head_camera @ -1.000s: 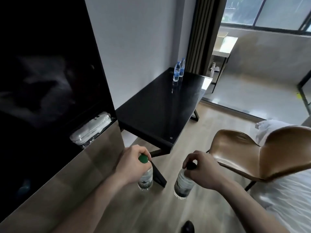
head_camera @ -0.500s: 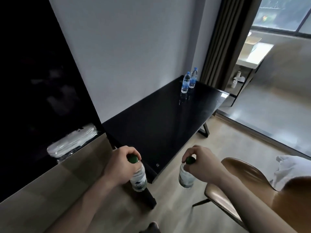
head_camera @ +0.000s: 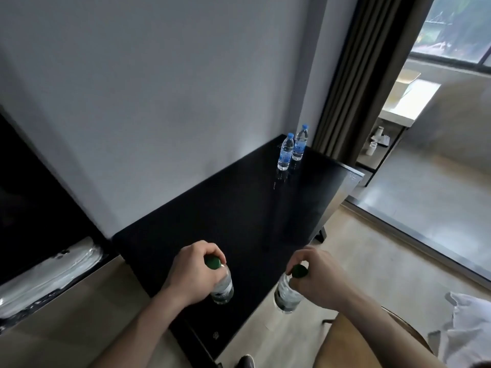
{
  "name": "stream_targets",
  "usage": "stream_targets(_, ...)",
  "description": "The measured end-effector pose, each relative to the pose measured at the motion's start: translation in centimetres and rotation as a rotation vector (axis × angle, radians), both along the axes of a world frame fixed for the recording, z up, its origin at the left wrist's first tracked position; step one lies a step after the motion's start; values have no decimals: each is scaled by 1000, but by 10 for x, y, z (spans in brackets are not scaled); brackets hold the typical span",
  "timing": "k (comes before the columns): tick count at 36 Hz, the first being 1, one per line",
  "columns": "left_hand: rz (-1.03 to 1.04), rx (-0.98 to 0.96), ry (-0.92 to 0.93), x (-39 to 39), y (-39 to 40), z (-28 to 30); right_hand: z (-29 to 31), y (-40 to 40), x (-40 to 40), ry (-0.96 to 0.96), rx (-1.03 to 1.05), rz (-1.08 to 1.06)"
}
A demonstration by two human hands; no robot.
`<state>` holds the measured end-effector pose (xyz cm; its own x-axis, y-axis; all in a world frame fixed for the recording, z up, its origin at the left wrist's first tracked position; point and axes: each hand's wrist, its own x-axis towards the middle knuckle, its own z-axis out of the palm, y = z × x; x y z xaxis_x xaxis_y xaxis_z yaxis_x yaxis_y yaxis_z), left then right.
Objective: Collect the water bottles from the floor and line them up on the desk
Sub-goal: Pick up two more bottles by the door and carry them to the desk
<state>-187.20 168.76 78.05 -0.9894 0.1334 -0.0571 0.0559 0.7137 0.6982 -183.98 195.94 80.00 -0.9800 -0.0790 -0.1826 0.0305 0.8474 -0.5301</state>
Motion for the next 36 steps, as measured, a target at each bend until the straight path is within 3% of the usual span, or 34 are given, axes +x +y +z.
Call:
stream_targets(18,131,-13,-44,-131,60,-18,-23,62,-180,-73,-12,68)
stream_targets(36,502,-41,-113,-243,182,-39,-48,158,-377,-164,-41,467)
